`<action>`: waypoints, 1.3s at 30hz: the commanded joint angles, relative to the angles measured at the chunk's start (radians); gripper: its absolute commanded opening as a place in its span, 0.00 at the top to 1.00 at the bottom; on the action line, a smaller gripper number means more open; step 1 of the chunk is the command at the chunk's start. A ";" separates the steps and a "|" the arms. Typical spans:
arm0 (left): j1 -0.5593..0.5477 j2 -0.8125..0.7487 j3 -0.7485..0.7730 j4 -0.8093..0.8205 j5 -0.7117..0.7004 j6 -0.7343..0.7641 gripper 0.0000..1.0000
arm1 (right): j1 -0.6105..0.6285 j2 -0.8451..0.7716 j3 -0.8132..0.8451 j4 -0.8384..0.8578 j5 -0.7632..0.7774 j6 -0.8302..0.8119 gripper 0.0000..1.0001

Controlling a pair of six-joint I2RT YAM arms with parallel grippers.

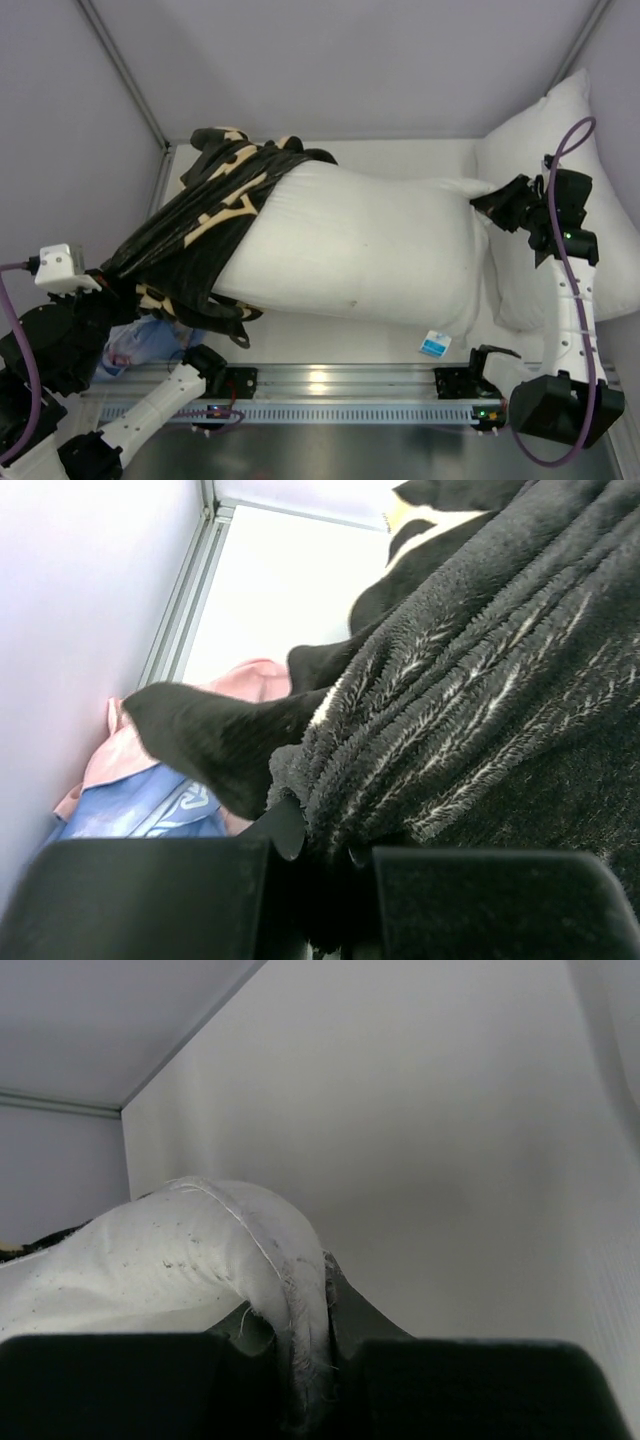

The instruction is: Remove the pillowcase from the pillow

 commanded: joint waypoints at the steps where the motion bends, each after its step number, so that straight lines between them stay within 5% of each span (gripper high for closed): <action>1: 0.019 -0.060 0.122 0.016 -0.365 0.048 1.00 | -0.122 0.018 0.066 0.163 0.317 -0.026 1.00; 28: 0.019 -0.055 0.181 -0.063 -0.395 0.017 1.00 | -0.149 0.020 0.045 0.172 0.290 -0.026 1.00; 31: 0.014 -0.057 0.136 -0.046 -0.324 -0.009 1.00 | -0.149 0.007 0.025 0.192 0.260 -0.015 1.00; 37: 0.006 -0.060 -0.252 0.166 0.042 -0.036 1.00 | -0.133 0.007 0.002 0.215 0.171 -0.026 1.00; 39: 0.008 -0.022 -0.405 0.265 0.184 -0.076 1.00 | -0.127 0.006 -0.004 0.218 0.122 -0.035 0.90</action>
